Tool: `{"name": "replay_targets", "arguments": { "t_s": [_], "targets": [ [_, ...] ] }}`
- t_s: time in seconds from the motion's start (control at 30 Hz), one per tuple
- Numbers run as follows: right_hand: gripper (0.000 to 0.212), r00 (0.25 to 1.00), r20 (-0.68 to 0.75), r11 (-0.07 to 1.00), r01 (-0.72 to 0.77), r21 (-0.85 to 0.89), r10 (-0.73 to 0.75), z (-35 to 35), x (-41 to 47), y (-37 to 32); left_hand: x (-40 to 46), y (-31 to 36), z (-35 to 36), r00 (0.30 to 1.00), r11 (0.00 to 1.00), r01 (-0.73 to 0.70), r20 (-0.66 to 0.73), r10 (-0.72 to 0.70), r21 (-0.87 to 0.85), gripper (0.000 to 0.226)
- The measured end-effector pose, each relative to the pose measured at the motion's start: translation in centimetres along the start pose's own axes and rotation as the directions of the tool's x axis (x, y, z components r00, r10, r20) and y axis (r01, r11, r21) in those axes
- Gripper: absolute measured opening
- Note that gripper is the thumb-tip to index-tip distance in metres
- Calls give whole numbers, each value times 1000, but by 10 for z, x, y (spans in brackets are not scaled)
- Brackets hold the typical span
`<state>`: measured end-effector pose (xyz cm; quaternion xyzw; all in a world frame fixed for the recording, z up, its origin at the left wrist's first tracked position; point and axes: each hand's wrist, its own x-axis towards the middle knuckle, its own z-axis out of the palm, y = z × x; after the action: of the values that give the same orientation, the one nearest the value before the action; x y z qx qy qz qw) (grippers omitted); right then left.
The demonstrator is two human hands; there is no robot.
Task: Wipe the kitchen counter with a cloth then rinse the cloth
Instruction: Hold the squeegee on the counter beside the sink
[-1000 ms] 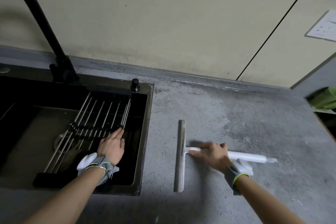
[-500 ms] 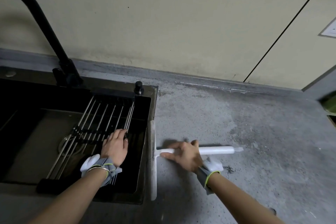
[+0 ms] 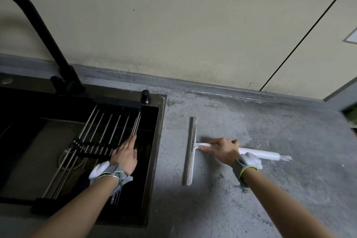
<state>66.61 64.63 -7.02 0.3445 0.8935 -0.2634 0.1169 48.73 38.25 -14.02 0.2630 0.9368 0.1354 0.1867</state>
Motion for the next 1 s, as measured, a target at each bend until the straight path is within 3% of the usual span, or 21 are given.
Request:
{"name": "replay_targets", "arguments": {
  "t_s": [0.17,0.4,0.6,0.7,0.83,0.9,0.93,1.0],
  "targets": [
    [49,992,54,988,117,-104,-112,10,7,-20,3,-3,4,1000,1000,24,1,-24,3,55],
    [51,953,101,935,302,-188,-287,29,7,-45,11,1,5,999,999,37,2,-37,6,56],
    [49,920,146,926,374,-57,-363,27,10,-57,18,5,4,999,999,35,7,-35,6,55],
    [38,954,40,954,296,45,-297,14,28,-52,24,6,2,999,999,36,-7,-36,19,54],
    [55,991,-71,987,121,109,-114,-11,65,-33,35,8,-1,999,999,51,-9,-51,16,55],
    [34,995,-86,990,69,126,-59,-22,83,-22,41,9,-2,998,998,59,3,-59,25,55],
    [33,997,-82,990,26,139,-15,-26,91,-17,43,9,-3,998,998,62,15,-63,33,55],
    [56,997,-58,988,-42,148,51,-32,106,-12,47,9,-4,997,997,65,42,-66,44,55]
  ]
}}
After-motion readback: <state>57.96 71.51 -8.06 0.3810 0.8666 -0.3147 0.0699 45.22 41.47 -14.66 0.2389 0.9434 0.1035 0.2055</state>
